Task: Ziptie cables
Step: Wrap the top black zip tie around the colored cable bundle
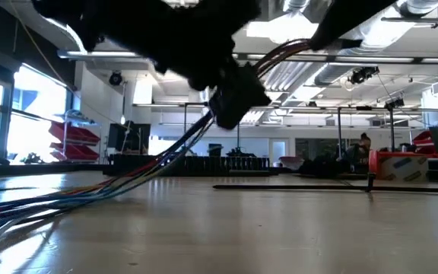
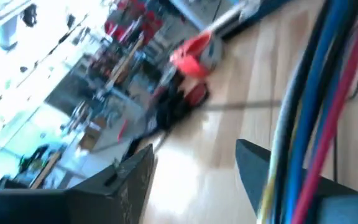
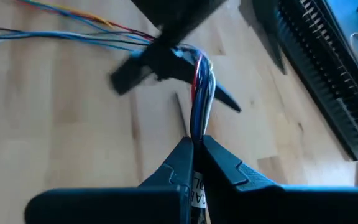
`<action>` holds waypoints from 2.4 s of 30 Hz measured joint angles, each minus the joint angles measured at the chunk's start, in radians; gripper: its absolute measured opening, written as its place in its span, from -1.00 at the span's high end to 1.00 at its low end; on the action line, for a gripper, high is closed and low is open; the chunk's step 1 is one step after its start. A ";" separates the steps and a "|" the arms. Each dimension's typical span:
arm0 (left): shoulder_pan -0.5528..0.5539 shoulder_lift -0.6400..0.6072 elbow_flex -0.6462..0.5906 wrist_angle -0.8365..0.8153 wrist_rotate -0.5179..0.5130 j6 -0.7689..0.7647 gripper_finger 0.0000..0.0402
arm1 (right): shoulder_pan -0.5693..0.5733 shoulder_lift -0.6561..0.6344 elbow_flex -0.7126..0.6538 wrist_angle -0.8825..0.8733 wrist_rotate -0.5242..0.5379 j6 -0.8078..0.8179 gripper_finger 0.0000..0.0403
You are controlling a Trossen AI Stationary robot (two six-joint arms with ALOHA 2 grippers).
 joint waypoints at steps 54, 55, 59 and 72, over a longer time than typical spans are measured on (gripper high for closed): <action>-0.392 -0.417 -0.158 -1.525 0.284 -1.444 0.56 | 0.036 -0.075 -0.488 0.308 -0.074 0.070 0.05; -0.395 -0.417 -0.158 -1.515 0.277 -1.442 0.56 | 0.026 -0.075 -0.509 0.344 -0.074 0.070 0.05; -0.402 -0.415 -0.163 -1.470 0.260 -1.436 0.56 | -0.008 -0.073 -0.581 0.492 -0.100 0.017 0.14; -0.399 -0.415 -0.166 -1.329 0.252 -1.333 0.56 | -0.074 -0.070 -0.653 0.558 -0.150 -0.006 0.69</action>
